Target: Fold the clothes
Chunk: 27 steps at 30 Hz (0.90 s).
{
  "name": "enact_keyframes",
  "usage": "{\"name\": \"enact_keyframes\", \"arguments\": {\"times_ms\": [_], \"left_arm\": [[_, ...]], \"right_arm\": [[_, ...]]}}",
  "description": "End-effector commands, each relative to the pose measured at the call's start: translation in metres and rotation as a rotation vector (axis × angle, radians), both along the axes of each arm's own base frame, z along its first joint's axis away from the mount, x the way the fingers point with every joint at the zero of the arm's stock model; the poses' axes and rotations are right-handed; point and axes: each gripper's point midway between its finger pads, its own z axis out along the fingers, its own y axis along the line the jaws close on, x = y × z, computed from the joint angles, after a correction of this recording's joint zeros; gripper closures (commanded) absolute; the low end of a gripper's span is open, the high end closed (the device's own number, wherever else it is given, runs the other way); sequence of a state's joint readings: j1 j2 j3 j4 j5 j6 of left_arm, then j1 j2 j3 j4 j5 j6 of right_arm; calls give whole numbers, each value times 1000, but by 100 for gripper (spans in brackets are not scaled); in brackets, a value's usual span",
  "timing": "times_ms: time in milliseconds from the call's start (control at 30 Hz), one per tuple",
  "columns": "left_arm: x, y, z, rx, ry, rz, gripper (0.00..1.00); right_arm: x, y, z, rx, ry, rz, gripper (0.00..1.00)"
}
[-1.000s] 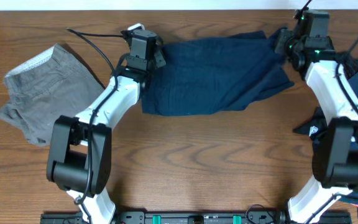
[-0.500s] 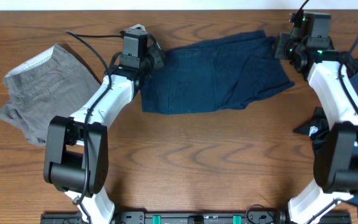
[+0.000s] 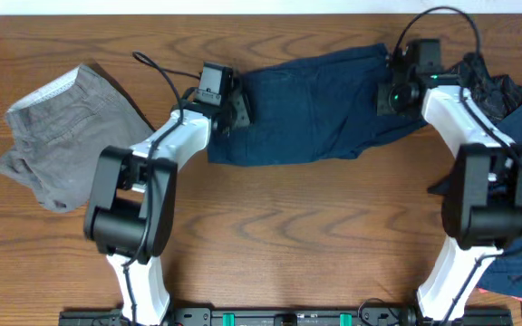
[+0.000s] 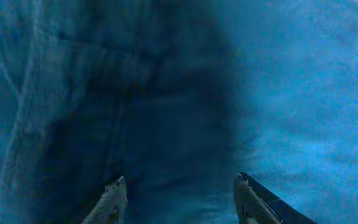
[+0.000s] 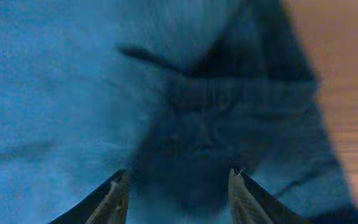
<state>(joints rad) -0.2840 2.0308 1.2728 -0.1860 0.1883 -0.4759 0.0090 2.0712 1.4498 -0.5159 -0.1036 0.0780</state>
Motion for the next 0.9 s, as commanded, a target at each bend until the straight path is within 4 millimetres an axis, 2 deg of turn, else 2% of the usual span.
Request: {"name": "enact_keyframes", "arguments": {"times_ms": [0,100,167,400,533,600,700,867], "left_arm": [[-9,4,-12,20,50,-11,43],[-25,8,-20,40,123,-12,43],[-42,13,-27,62,196,-12,43],[-117,35,-41,154,508,-27,43],[-148,44,-37,194,623,-68,43],[-157,46,-30,206,650,-92,43],[-159,48,-10,204,626,-112,43],[-153,61,42,250,484,-66,37]], "right_arm": [[-2,0,-11,-11,24,4,48],[-13,0,-25,-11,86,4,48],[-30,1,-34,-8,163,6,47],[-108,-2,-44,-12,488,-18,69],[-143,-3,-40,-15,636,-48,76],[-157,-6,-37,-32,694,-92,79],[-169,-6,-31,-34,743,-109,82],[-174,-5,-8,-33,729,-108,83]]}}
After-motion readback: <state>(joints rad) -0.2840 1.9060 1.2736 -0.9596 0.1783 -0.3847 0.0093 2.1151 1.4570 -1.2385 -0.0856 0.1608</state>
